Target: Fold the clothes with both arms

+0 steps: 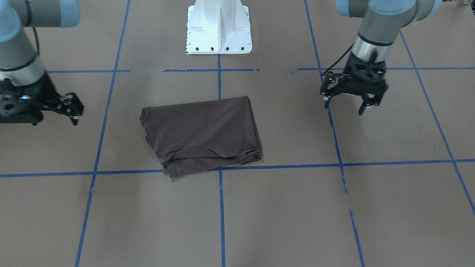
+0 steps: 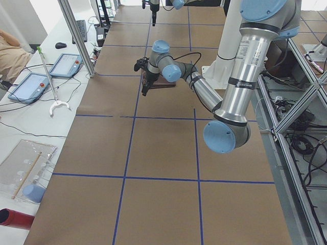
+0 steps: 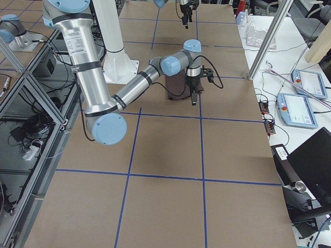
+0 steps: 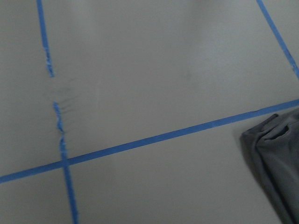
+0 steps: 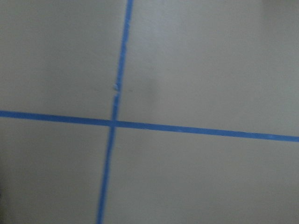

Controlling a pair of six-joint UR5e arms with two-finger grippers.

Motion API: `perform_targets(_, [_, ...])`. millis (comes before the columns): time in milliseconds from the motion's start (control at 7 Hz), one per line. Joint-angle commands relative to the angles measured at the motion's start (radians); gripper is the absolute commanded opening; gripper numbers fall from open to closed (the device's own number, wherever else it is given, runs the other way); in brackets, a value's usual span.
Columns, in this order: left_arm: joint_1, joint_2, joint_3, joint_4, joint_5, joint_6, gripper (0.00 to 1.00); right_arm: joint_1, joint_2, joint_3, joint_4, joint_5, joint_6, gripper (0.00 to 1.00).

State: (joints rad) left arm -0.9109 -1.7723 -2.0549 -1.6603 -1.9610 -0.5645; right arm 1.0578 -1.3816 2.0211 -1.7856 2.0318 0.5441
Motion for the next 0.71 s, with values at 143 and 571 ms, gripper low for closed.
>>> perform_targets(143, [-0.28, 0.193, 0.053, 0.01, -0.228, 0.14, 1.0, 0.343, -0.293, -0.034, -0.014, 0.081, -0.502, 1.0])
perform_targets(571, [-0.439, 0.241, 0.153, 0.005, -0.297, 0.203, 1.0, 0.467, -0.393, -0.133, 0.014, 0.209, -0.535, 1.0])
